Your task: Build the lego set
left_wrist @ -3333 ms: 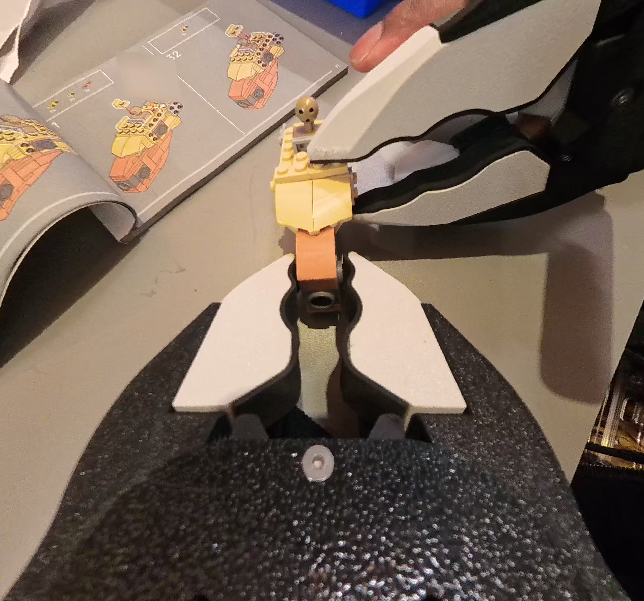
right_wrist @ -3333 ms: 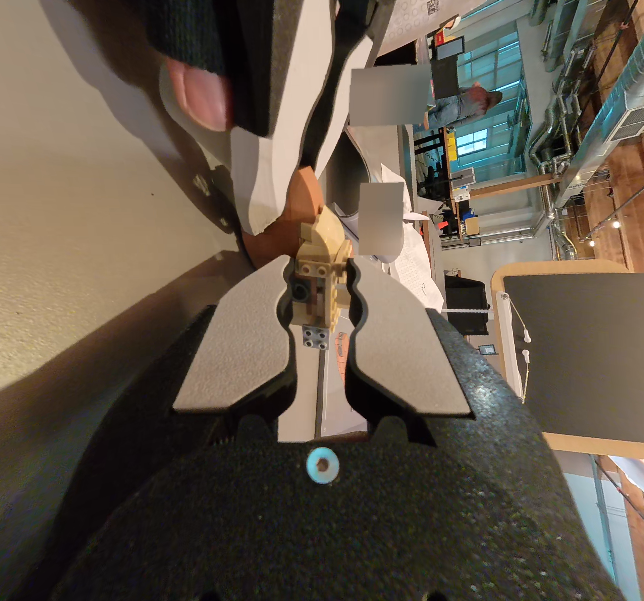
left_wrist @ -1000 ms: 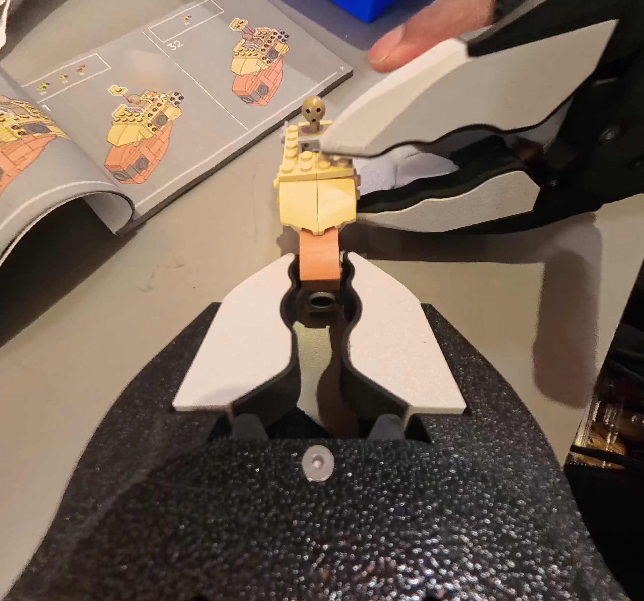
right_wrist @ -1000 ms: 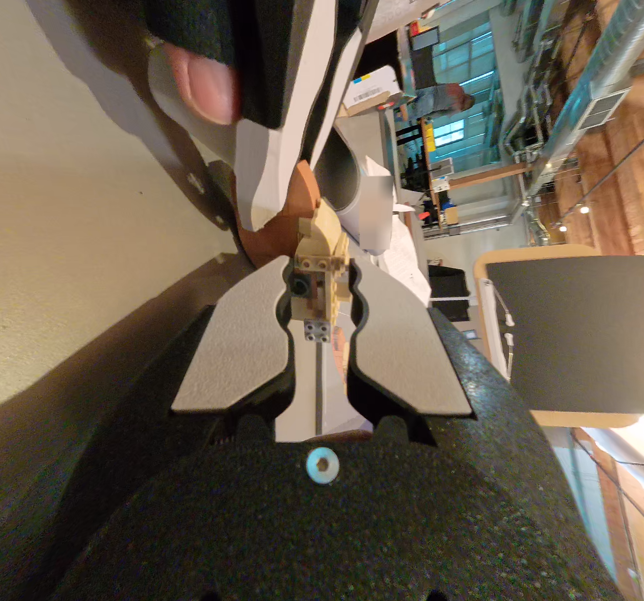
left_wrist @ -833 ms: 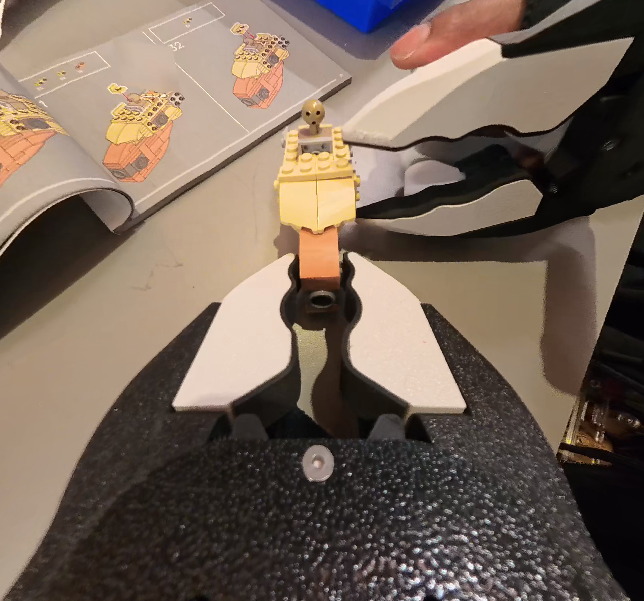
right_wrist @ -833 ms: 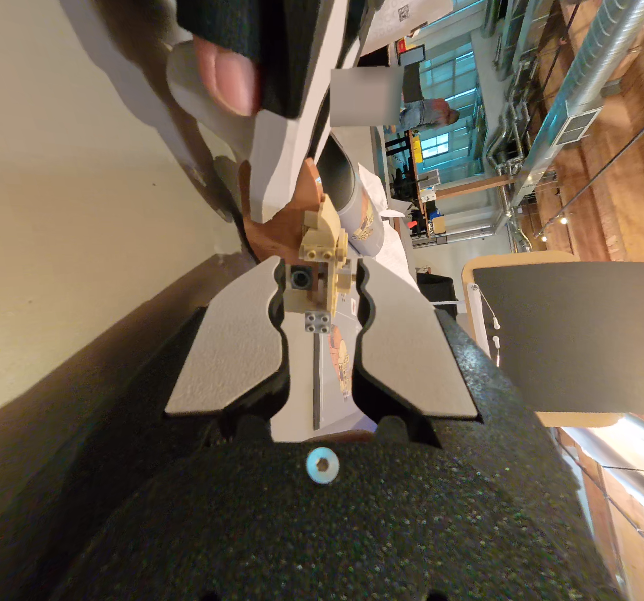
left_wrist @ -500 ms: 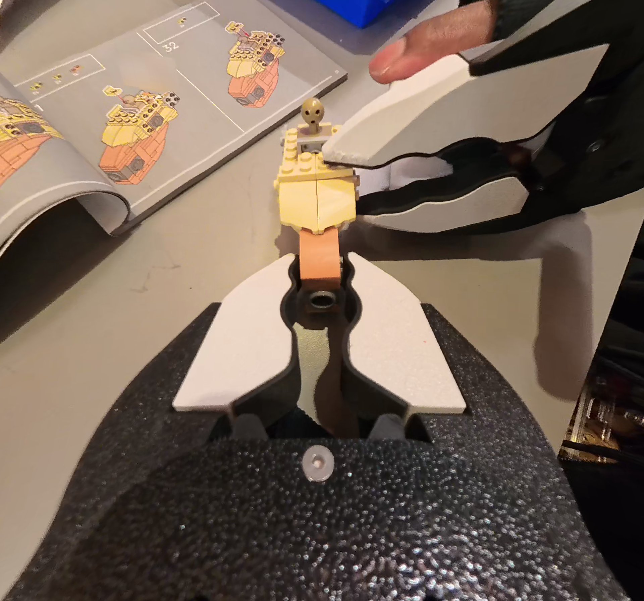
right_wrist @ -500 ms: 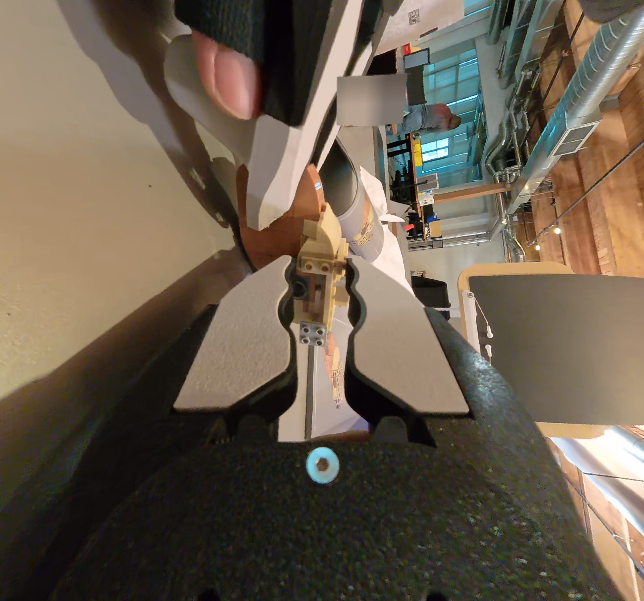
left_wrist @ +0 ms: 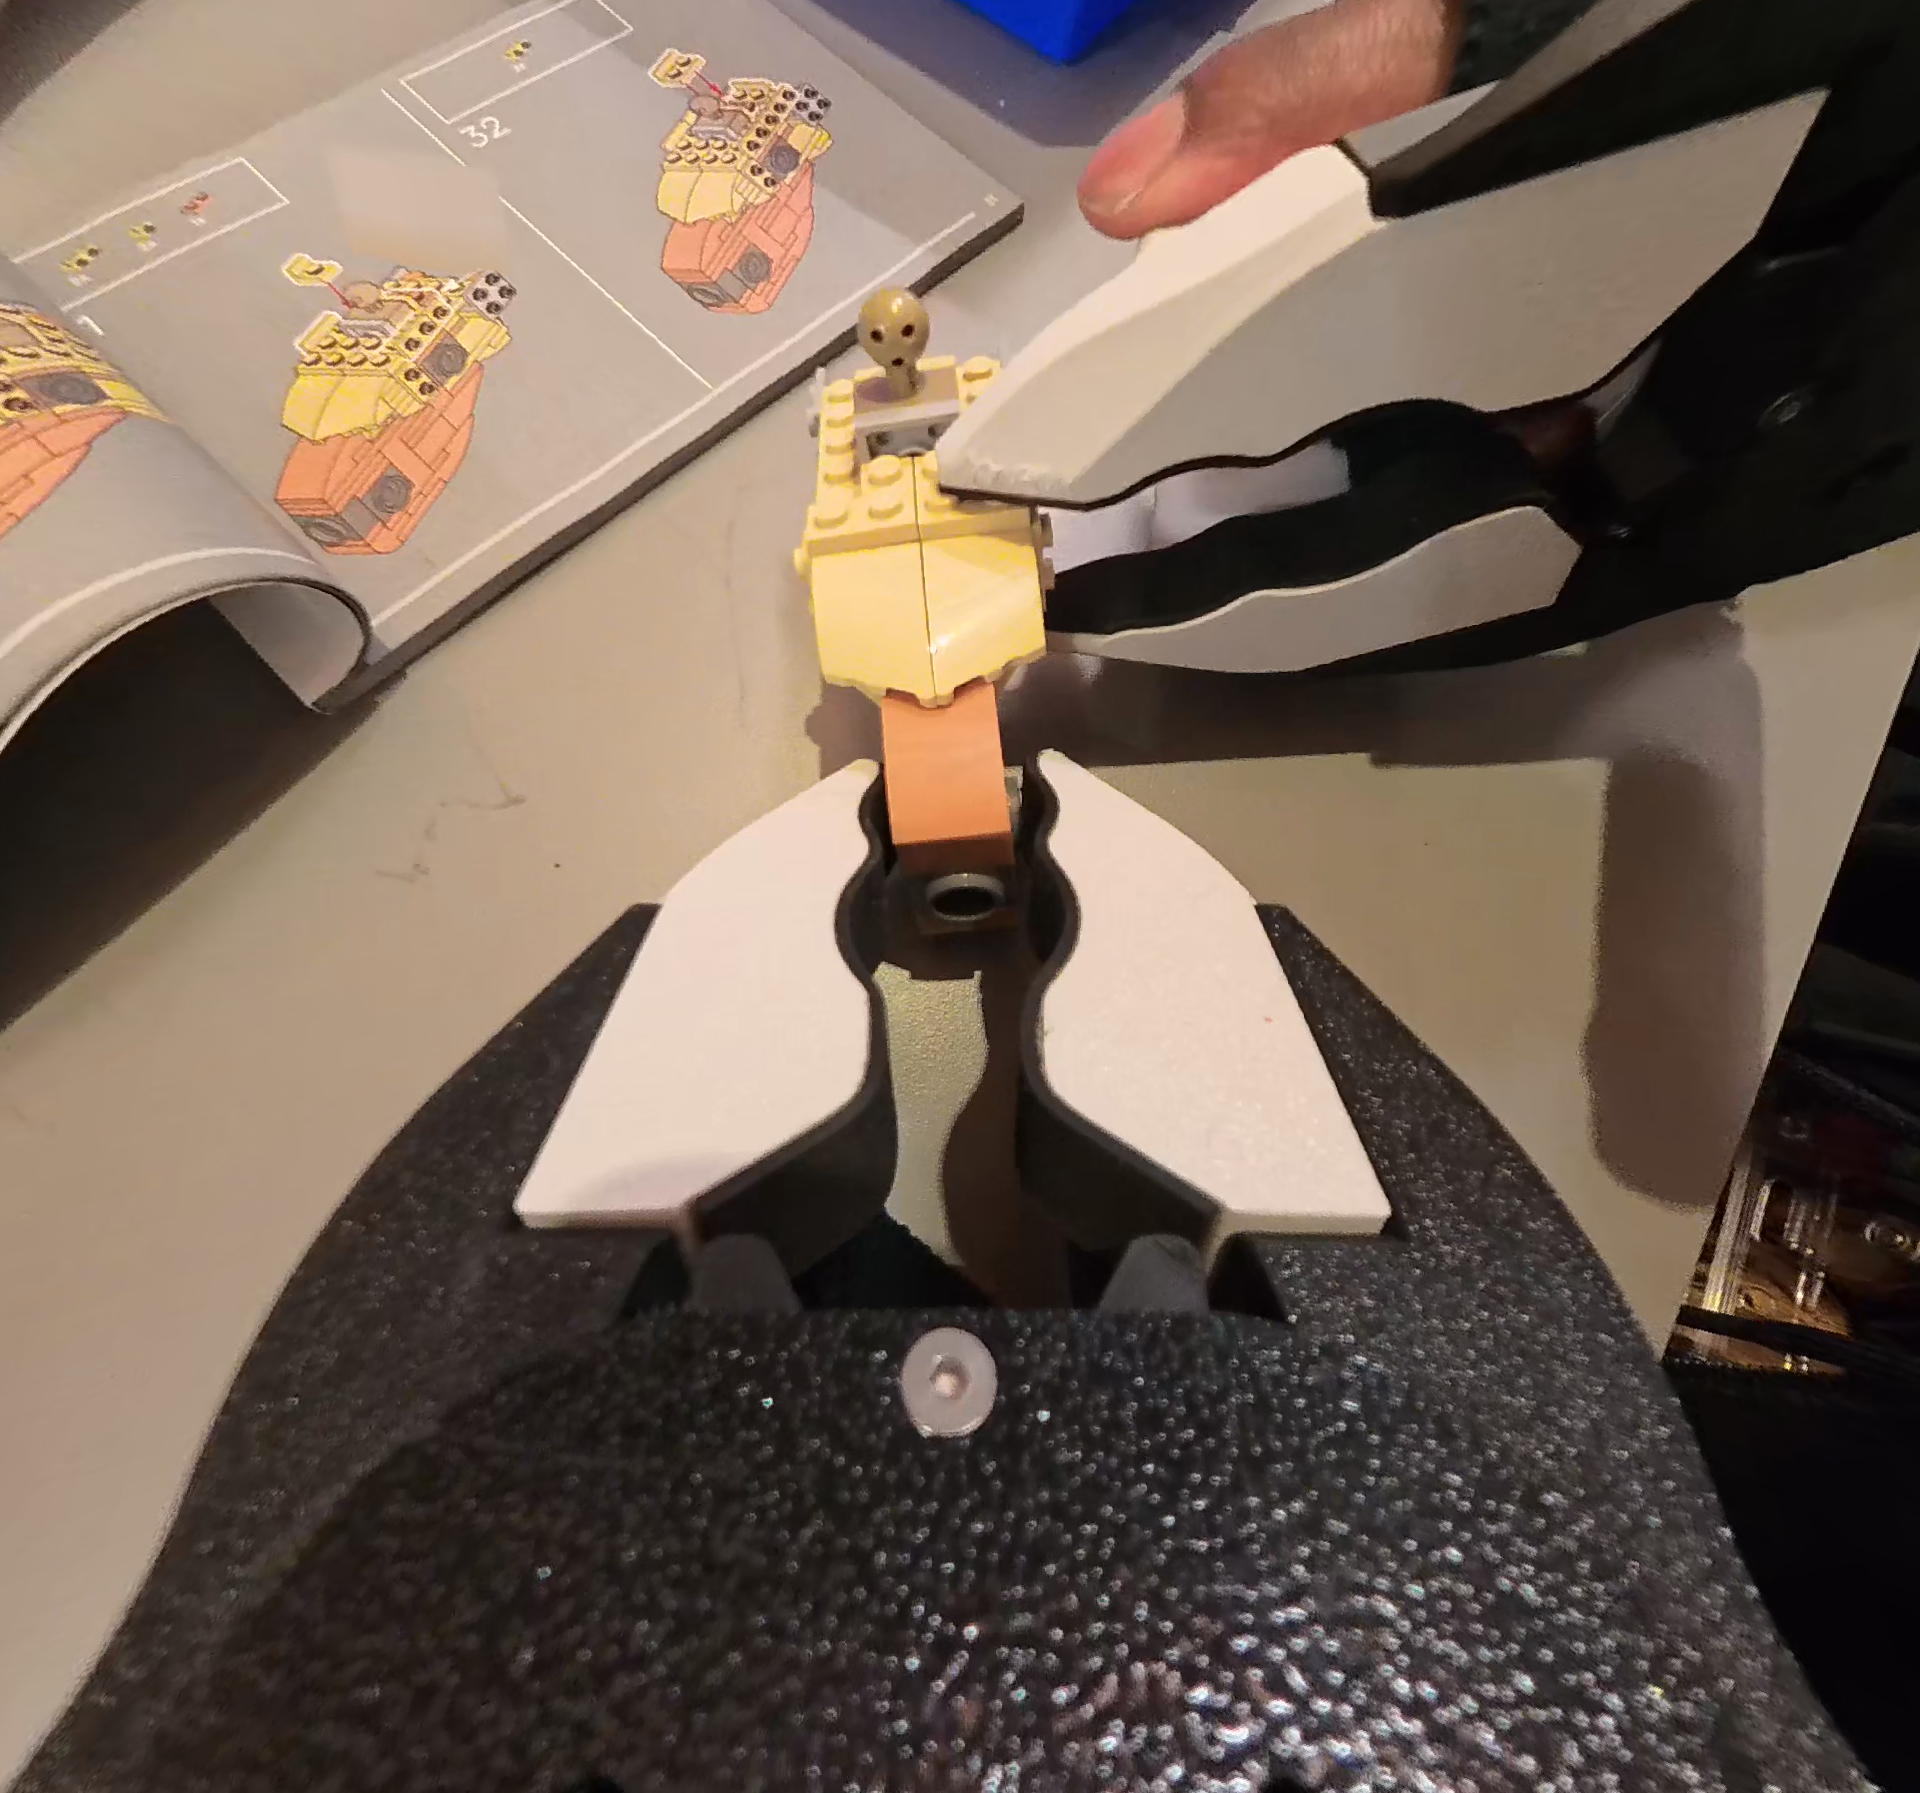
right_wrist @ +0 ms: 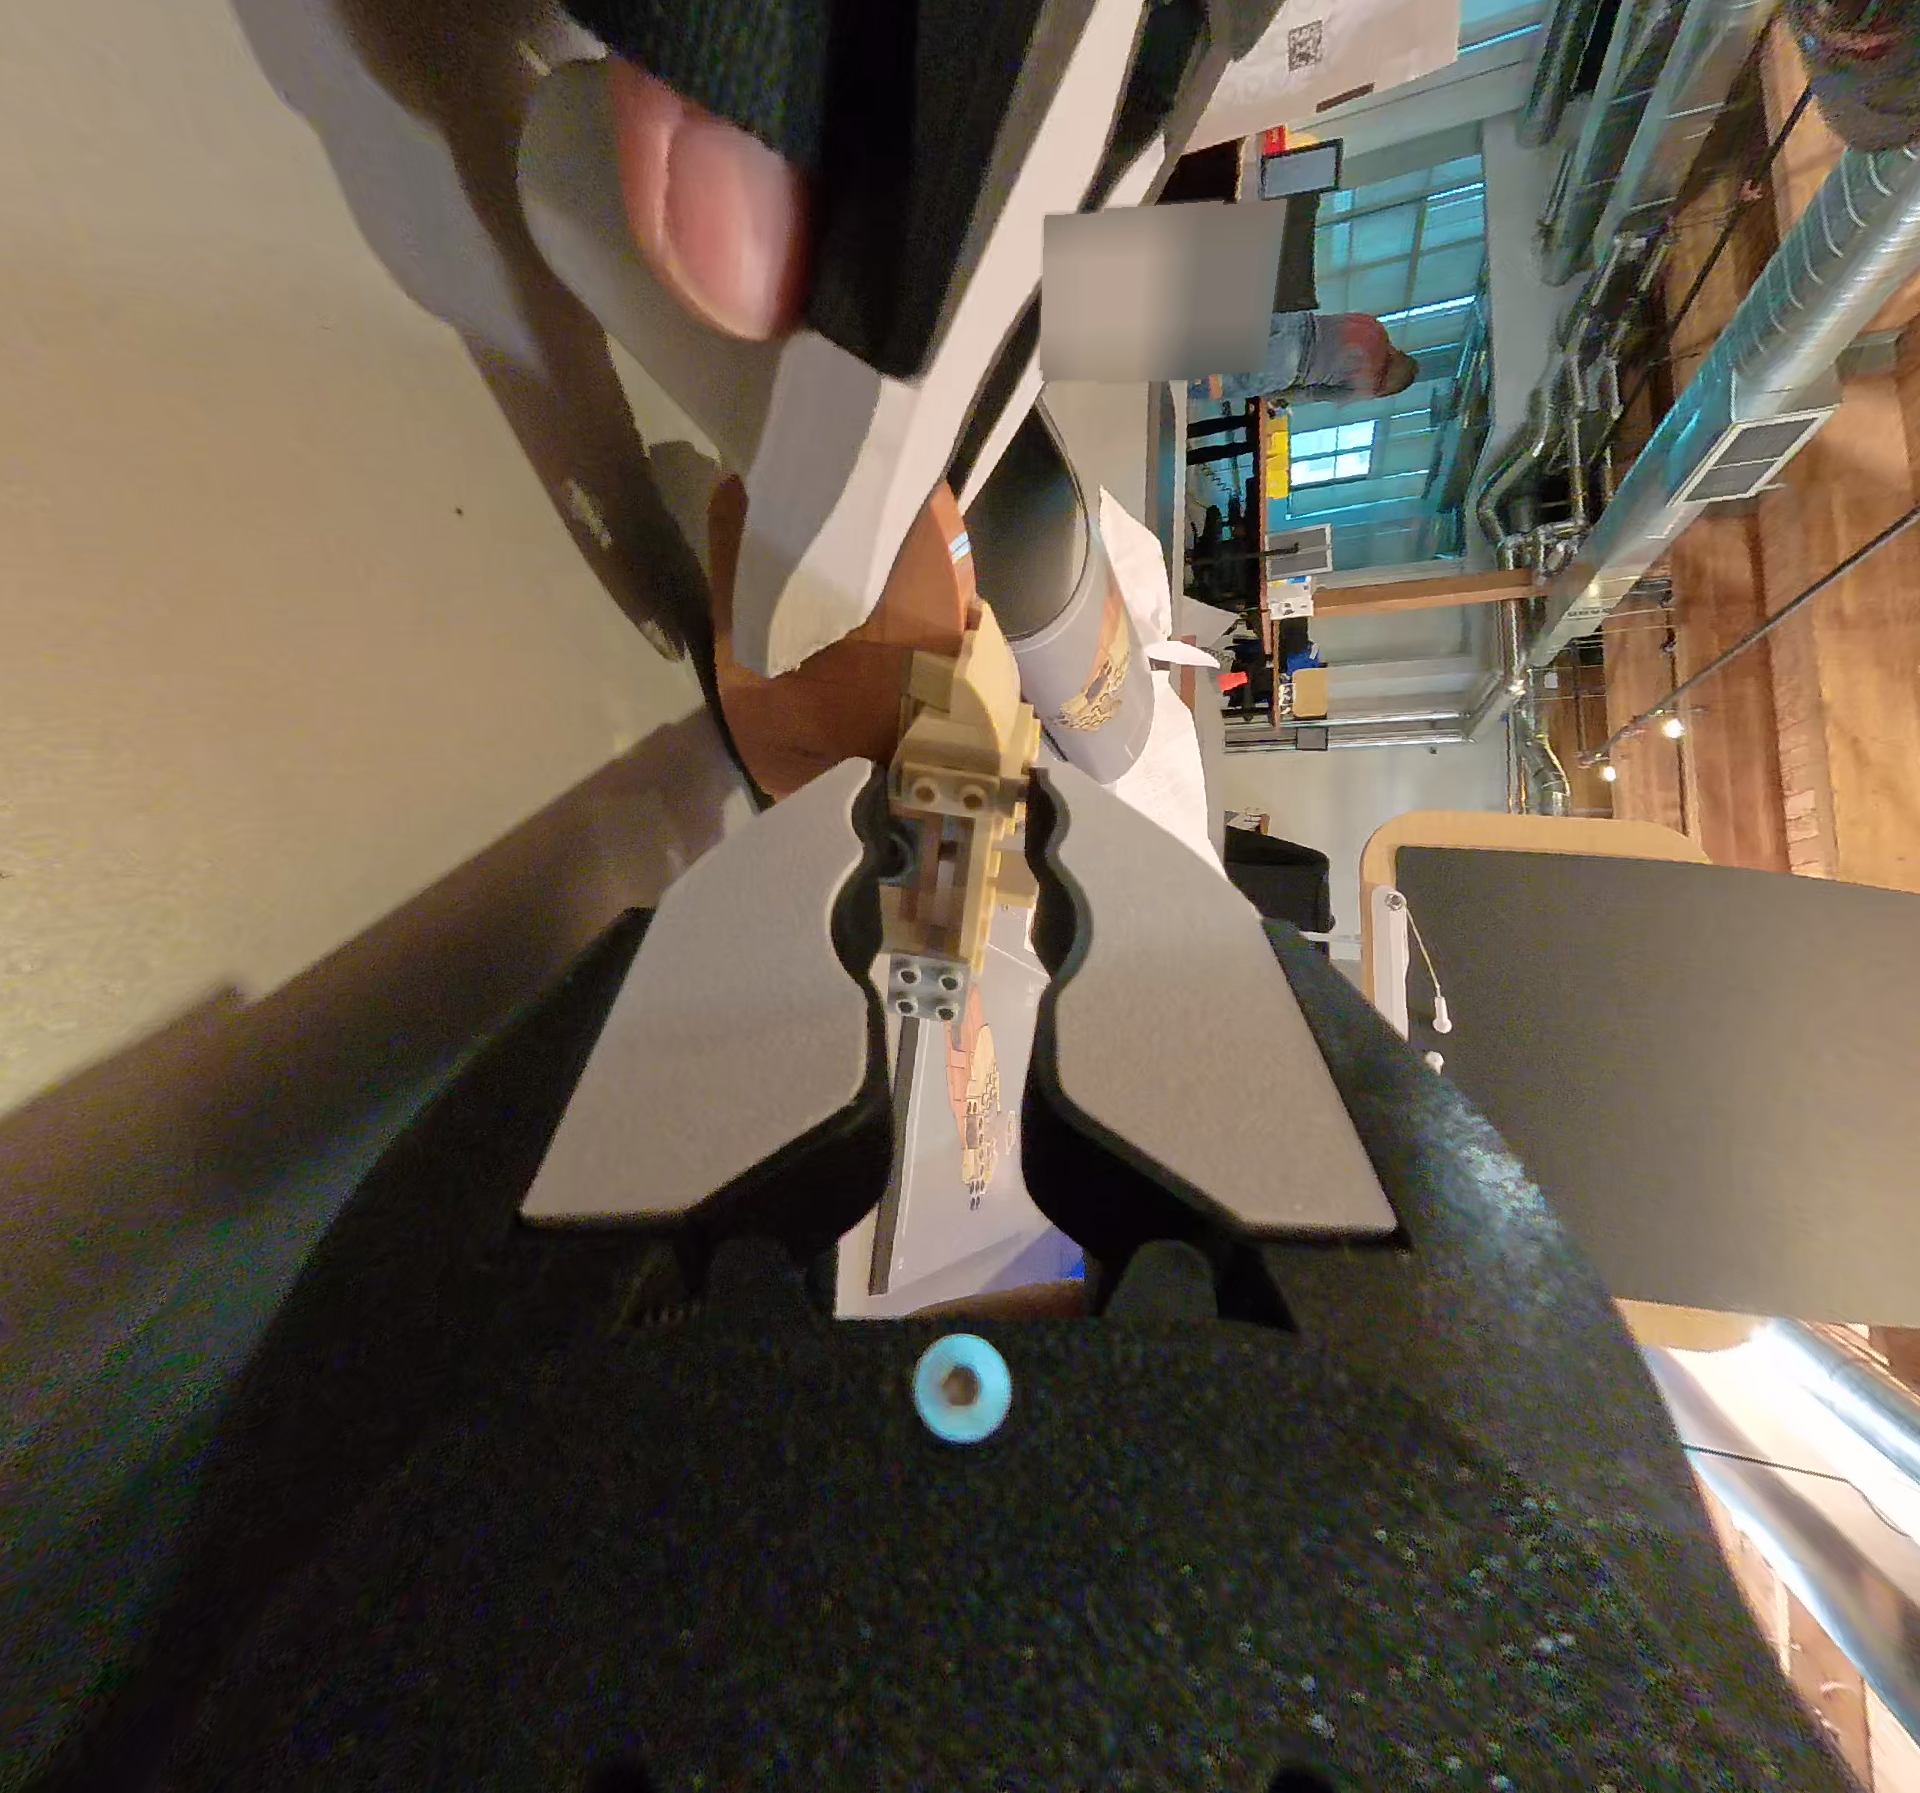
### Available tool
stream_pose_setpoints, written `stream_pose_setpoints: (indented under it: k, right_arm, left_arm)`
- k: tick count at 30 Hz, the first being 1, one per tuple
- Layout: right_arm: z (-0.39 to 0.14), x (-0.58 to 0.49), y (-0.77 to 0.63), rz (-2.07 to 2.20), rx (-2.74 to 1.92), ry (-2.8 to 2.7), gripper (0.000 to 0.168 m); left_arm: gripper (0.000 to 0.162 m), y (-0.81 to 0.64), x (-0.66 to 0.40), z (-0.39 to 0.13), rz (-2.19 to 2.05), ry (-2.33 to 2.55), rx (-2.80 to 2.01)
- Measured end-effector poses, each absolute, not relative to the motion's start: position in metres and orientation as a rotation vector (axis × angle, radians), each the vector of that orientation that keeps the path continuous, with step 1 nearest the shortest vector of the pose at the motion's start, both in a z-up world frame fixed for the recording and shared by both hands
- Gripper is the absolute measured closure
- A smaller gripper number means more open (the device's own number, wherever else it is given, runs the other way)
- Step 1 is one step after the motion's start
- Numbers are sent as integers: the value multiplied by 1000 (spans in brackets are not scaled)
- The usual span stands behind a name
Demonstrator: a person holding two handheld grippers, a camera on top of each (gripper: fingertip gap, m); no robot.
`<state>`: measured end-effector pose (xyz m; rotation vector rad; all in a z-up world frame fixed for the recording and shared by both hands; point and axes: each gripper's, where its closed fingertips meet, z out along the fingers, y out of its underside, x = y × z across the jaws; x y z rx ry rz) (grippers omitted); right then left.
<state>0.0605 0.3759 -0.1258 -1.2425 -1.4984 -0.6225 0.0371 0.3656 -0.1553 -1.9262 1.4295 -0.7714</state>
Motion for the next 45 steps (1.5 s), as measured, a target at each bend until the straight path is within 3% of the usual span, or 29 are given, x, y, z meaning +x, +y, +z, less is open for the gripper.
stream_pose_setpoints:
  k: [10,14,22,26,45]
  right_arm:
    - [-125,60,378,-603,-1269,-1461,142]
    - [-126,59,380,-606,-1272,-1445,124]
    - [-130,57,380,-585,-1258,-1504,128]
    - [-131,58,381,-543,-1290,-1524,120]
    - [-130,55,380,-484,-1281,-1579,137]
  left_arm:
    - [140,369,36,-154,-780,1391,-1937]
    - [140,369,36,-153,-779,1387,-1933]
    - [140,370,36,-153,-753,1392,-1915]
    - [140,369,37,-152,-763,1396,-1906]
    - [141,368,36,-156,-703,1434,-1903]
